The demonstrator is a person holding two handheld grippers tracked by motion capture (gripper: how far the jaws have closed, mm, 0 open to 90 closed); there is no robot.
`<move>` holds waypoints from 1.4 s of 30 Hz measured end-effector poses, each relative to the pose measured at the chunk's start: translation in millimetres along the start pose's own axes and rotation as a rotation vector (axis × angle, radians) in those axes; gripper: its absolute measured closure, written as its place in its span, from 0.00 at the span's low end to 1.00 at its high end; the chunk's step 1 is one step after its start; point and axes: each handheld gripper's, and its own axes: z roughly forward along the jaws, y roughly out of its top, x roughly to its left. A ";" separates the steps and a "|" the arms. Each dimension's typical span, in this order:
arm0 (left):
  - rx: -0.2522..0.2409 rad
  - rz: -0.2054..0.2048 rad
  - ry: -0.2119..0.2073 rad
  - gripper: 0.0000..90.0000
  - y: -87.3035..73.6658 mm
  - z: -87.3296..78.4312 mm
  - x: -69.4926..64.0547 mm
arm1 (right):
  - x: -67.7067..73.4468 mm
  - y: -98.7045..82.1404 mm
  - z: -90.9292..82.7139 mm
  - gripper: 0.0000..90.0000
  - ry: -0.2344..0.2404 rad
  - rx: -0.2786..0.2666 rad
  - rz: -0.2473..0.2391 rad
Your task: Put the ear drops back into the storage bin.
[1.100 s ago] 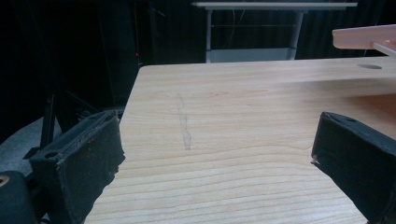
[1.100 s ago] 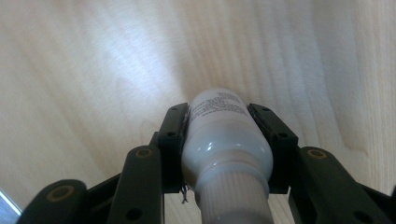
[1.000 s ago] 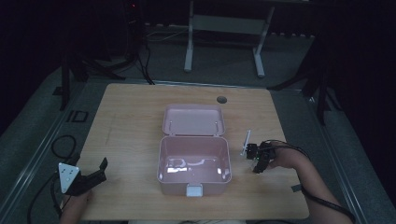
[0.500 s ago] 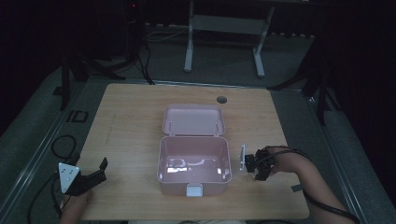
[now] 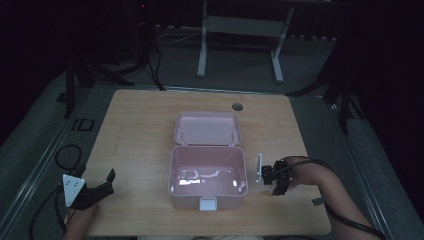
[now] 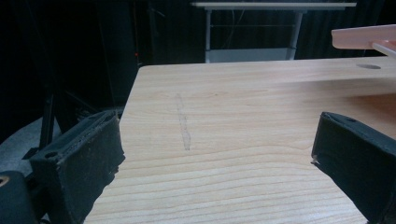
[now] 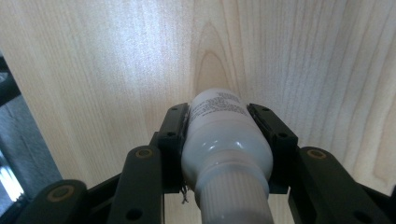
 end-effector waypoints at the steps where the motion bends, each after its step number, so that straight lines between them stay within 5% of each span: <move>1: 0.000 0.000 0.000 0.02 0.0 0.0 0.0 | 0.4 -0.2 -1.9 0.66 0.010 -0.007 0.004; 42: 0.000 -0.001 0.005 0.02 0.0 0.1 -0.2 | 9.0 11.1 -90.0 0.66 -0.077 -0.013 -0.004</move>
